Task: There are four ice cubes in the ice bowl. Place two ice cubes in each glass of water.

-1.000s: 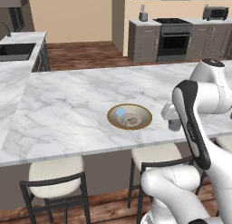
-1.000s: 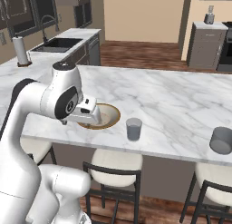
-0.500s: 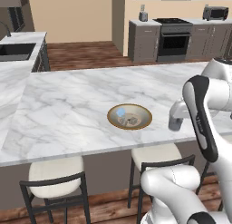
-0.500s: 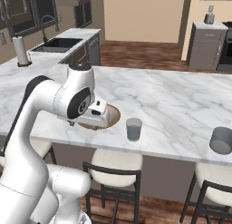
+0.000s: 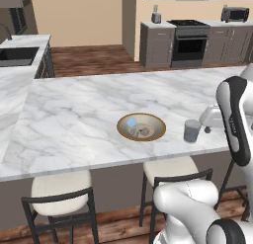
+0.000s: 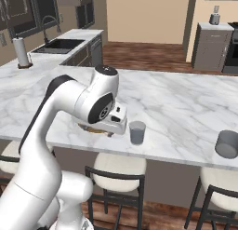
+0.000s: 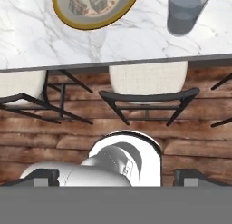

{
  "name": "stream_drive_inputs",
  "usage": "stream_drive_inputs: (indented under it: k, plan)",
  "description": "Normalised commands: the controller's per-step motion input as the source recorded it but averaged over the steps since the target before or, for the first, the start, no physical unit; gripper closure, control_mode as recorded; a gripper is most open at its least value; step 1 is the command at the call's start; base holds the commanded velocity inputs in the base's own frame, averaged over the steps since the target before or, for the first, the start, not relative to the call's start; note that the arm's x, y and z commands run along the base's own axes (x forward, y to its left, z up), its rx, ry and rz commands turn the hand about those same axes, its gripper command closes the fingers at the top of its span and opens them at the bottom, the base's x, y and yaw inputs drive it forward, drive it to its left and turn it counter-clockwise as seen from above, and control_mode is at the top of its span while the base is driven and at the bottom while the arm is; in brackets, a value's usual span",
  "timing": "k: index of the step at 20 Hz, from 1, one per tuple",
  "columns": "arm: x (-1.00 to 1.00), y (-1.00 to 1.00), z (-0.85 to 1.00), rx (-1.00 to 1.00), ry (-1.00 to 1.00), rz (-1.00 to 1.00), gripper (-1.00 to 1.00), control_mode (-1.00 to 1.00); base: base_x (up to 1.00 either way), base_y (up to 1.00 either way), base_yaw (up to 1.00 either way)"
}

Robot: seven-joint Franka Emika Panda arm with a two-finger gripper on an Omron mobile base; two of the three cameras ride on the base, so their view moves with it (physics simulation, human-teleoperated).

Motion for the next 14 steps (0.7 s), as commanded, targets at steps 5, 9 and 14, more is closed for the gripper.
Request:
stream_drive_inputs:
  k: [5,9,14]
  plan:
    - [0.0,-0.26,0.0,0.04,0.08,0.0,-1.0,-1.0,0.0,0.0,0.0]
    - [0.0,-0.34,0.0,0.05,0.06,0.0,-1.0,-1.0,0.0,0.0,0.0]
    - [0.0,-0.07,0.0,0.01,0.01,0.0,-1.0,1.0,0.0,-0.3,0.0]
